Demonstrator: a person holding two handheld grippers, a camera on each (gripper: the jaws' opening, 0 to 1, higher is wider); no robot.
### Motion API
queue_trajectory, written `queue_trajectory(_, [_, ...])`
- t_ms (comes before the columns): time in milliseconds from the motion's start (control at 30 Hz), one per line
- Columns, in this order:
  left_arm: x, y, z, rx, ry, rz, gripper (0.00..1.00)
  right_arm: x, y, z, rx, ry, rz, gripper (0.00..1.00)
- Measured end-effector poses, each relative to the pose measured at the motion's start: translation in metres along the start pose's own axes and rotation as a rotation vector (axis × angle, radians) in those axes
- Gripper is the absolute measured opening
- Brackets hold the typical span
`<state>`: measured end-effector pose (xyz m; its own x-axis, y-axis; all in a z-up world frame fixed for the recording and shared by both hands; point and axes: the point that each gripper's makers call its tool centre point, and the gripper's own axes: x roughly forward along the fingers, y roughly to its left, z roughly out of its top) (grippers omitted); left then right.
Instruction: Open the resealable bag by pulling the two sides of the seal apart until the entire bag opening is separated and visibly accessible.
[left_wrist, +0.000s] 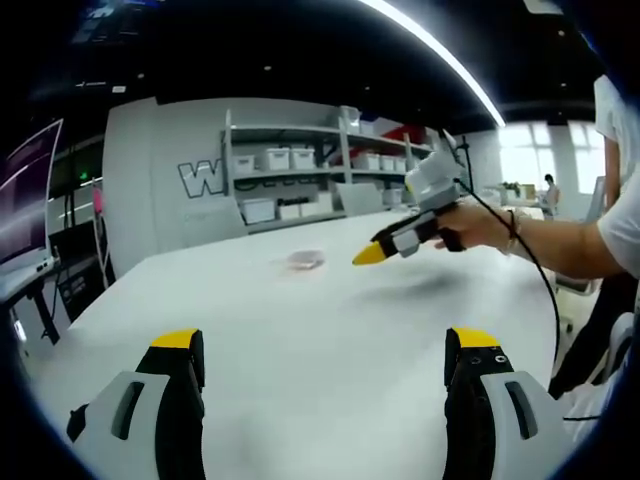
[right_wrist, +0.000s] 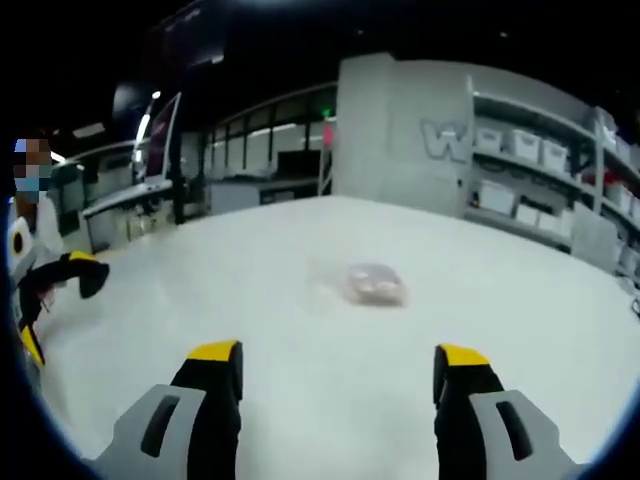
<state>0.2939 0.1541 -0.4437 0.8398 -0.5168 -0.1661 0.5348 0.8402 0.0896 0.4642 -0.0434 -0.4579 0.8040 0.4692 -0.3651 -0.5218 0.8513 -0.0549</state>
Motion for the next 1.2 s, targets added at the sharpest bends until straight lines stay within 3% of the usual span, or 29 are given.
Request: queue_trajectory(1200, [-0.004,-0.005,0.003,-0.003,0.002,0.004,1.0,0.019,-0.005,0.001,-0.046,0.028,-0.013,0.76])
